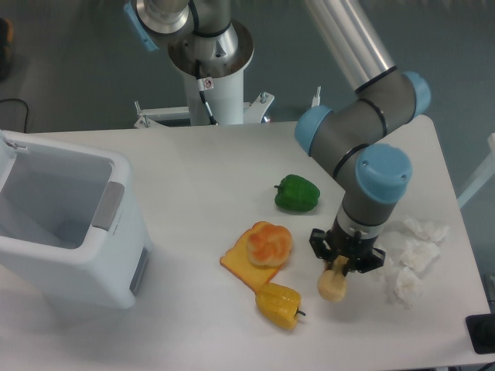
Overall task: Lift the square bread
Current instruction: 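Lift the pale bread roll up and away from the square bread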
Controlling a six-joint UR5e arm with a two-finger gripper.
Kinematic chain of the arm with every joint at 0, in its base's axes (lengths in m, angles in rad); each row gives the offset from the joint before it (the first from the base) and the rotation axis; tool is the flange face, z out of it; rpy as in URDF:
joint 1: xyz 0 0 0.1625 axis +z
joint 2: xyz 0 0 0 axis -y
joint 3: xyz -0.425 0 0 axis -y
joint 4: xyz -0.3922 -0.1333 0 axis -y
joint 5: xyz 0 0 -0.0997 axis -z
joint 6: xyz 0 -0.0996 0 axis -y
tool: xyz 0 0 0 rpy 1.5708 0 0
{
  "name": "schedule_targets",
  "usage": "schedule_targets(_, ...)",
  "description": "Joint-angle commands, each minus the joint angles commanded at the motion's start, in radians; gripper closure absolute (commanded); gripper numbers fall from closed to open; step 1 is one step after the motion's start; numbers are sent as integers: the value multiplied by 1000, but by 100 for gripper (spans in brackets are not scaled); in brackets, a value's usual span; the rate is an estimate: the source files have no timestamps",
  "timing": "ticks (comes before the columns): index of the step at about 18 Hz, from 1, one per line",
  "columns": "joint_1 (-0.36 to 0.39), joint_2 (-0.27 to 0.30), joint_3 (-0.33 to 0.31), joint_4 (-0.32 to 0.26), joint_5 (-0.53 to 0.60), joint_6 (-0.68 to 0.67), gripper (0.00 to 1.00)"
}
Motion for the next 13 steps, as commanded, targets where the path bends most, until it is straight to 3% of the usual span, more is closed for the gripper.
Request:
schedule_targets(5, 3, 14, 17, -2, 8, 103, 80)
schedule_targets(13, 26, 32, 12, -6, 9, 137, 74)
